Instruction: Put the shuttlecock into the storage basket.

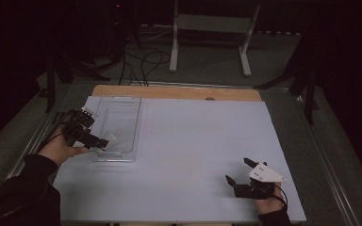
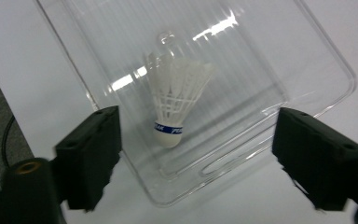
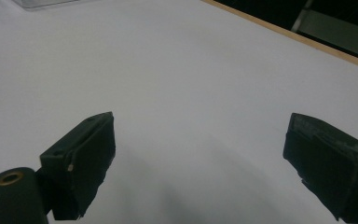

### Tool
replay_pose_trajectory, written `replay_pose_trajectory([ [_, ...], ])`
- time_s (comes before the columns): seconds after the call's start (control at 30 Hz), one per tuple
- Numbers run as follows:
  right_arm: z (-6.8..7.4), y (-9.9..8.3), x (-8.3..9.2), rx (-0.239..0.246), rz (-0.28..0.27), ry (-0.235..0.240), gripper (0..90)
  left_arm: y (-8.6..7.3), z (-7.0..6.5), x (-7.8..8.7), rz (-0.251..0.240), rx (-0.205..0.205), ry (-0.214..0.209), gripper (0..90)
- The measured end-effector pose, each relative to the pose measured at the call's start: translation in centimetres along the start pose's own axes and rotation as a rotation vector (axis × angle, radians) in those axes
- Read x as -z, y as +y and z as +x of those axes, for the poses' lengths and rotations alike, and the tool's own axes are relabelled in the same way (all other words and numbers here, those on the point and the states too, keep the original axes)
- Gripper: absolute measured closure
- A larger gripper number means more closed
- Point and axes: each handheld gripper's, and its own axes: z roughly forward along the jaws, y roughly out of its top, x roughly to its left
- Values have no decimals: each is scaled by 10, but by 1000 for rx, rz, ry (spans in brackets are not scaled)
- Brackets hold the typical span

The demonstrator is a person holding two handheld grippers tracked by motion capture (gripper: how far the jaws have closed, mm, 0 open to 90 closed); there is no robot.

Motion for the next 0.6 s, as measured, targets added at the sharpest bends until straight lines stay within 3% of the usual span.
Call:
replay_pose_trajectory([
  [0.1, 0, 0, 0, 0, 0, -1, 90, 2, -2, 3, -12, 2, -27, 144],
  [0.17, 0, 0, 0, 0, 0, 0, 90, 2, -4, 5, -17, -16, -70, 46],
  [0.3, 0, 0, 1, 0, 1, -1, 90, 5, -9, 6, -24, -45, -70, 22],
  [0.4, 0, 0, 0, -1, 1, -2, 90, 7, -11, 9, -47, -59, -96, 8],
  [0.6, 0, 0, 1, -1, 1, -2, 90, 9, -18, 13, -92, -82, -106, 4],
])
